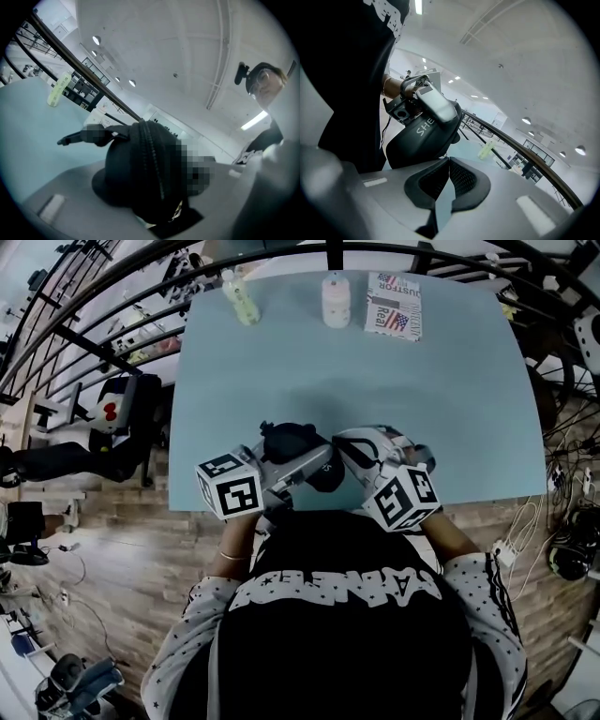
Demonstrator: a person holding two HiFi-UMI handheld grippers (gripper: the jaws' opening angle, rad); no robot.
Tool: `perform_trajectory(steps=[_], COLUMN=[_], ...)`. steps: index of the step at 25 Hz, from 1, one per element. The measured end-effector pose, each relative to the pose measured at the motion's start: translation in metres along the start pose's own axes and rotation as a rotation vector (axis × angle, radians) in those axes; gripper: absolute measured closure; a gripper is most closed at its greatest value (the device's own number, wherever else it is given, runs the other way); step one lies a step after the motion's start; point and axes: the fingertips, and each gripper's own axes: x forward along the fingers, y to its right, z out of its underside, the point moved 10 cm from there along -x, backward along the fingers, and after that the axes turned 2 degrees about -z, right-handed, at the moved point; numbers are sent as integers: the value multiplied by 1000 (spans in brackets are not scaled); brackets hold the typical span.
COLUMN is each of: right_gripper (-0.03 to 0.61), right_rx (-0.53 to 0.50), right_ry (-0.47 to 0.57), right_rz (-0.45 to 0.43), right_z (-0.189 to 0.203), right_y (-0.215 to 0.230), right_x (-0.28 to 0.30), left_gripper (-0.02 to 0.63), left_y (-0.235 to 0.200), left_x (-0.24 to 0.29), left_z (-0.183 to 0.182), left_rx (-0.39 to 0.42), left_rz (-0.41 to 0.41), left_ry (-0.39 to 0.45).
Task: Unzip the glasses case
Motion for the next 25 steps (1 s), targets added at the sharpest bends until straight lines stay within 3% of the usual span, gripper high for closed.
perform_trajectory(steps=[18, 25], right_gripper=[571, 571], right_rx=[-49, -34], right_ry=[35, 25], right_rz=[-37, 12], right_z=[-21, -35], right_y=[-2, 5], right_x=[6, 5], left_gripper=[614, 614], left_y=[2, 4], left_x=[-9, -9], left_z=[15, 0], left_rx=[-53, -1], left_rz=[60, 105], left_ry=[-52, -112])
